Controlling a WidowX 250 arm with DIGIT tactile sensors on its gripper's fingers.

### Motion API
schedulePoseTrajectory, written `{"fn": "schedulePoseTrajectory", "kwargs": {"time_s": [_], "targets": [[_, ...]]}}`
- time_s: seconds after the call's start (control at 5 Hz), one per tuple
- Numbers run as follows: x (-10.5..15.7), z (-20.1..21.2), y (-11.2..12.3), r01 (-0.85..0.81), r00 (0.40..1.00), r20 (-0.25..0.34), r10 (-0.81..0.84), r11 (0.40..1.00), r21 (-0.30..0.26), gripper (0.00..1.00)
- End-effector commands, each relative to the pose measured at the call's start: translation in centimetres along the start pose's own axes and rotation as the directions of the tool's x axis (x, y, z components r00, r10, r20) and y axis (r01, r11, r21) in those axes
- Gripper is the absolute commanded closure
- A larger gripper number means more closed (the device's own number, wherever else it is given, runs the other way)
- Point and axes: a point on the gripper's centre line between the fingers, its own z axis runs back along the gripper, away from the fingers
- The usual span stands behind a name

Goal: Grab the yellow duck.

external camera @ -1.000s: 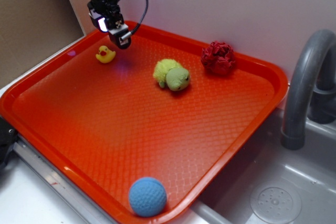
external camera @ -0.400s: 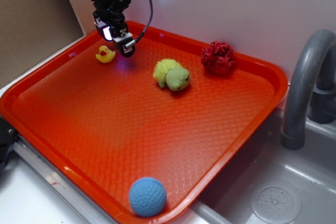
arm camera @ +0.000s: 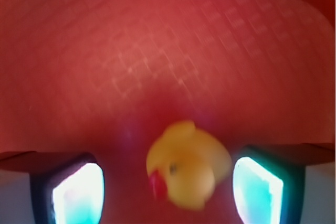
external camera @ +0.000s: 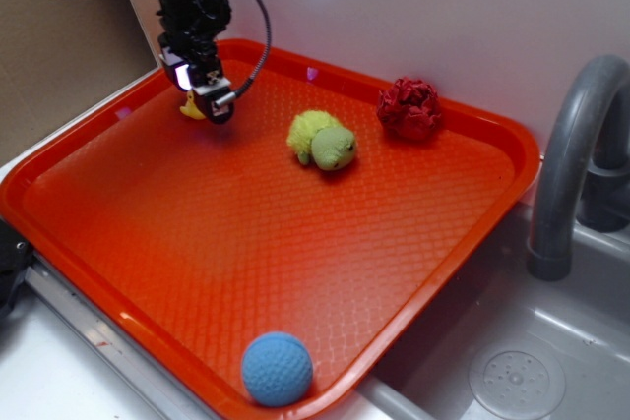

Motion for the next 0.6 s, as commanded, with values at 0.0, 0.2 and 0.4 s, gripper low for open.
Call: {"fn": "schedulePoseTrajectory", "kwargs": {"time_s": [0.0,0.2,0.4], "targets": [[0.0,0.7,0.0,-0.007,0.999,0.046,0.006,1.0,0.01,0.0],[0.5,0.0,-0.1,-0.001,0.999,0.032,0.0,1.0,0.019,0.0],[0.8,-1.1,-0.2,0.011,1.0,0.006,-0.011,0.999,0.035,1.0]]}}
